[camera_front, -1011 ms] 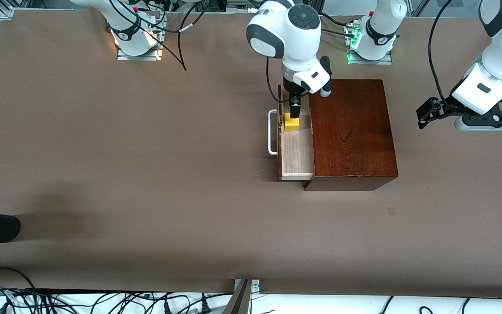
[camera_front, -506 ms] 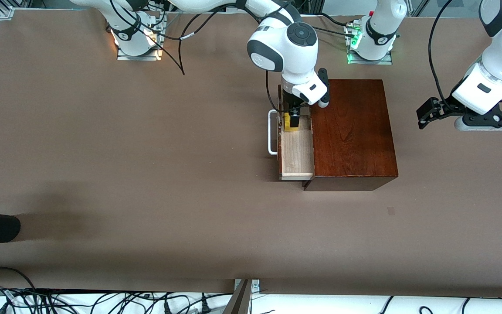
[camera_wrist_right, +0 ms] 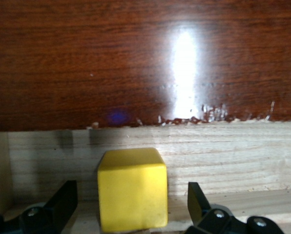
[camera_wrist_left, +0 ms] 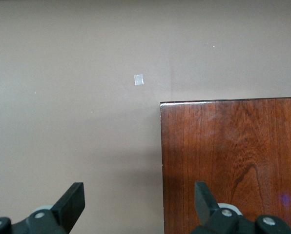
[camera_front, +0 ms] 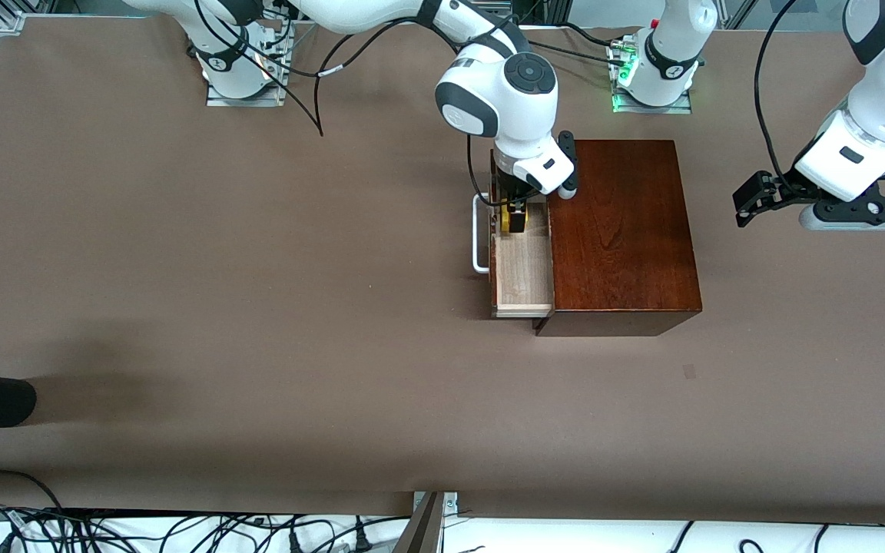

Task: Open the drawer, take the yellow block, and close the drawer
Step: 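Lower the right gripper and grasp the yellow block, then lift the yellow block out of the drawer with the right gripper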

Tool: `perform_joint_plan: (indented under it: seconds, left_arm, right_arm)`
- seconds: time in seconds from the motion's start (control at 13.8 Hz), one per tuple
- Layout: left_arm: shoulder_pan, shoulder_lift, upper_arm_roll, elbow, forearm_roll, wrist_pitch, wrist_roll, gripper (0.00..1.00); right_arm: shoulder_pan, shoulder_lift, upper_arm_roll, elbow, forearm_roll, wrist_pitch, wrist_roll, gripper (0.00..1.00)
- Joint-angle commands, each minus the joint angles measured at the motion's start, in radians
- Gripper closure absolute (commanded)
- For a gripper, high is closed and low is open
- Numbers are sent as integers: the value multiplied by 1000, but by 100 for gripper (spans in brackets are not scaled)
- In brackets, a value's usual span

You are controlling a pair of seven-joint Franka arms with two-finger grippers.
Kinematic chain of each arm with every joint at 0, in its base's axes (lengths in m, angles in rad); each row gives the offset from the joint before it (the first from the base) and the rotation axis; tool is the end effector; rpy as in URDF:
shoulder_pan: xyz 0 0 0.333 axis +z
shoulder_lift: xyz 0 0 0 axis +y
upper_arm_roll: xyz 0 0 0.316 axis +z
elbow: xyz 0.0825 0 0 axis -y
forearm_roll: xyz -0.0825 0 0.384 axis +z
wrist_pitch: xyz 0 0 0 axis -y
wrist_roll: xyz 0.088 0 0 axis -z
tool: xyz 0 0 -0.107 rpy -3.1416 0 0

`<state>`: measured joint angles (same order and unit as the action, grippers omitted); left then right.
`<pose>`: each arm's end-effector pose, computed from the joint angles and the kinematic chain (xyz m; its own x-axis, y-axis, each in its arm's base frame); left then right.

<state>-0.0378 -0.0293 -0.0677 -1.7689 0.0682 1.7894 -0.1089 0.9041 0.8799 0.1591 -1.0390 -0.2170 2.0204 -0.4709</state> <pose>0.5563 -0.0535 0.5658 0.9983 -0.0115 0.0564 -0.0079 -0.9980 -0.0634 0.4295 0.6562 0.3245 0.0132 0.9981 0.0596 0.9923 -0.0205 0.1224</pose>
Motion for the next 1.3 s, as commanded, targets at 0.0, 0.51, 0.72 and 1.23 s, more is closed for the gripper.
perform_joint_plan:
  seconds: [0.0,0.51,0.72,1.23]
  left_arm:
    - [3,17,-9,36,-10,-24,-5,0]
    - [4,17,-9,36,-11,-24,-5,0]
    - [4,17,-9,34,-11,-24,-5,0]
    - [4,17,-9,34,-10,-24,-3,0]
  right_arm:
    - [13,33,-3,37,-21,14,-9,0]
    - [9,39,-6,39,-21,31,-35,81]
    - [9,33,-7,39,-21,20,-34,100]
    - [3,-96,3,48,-10,-116,-25,100]
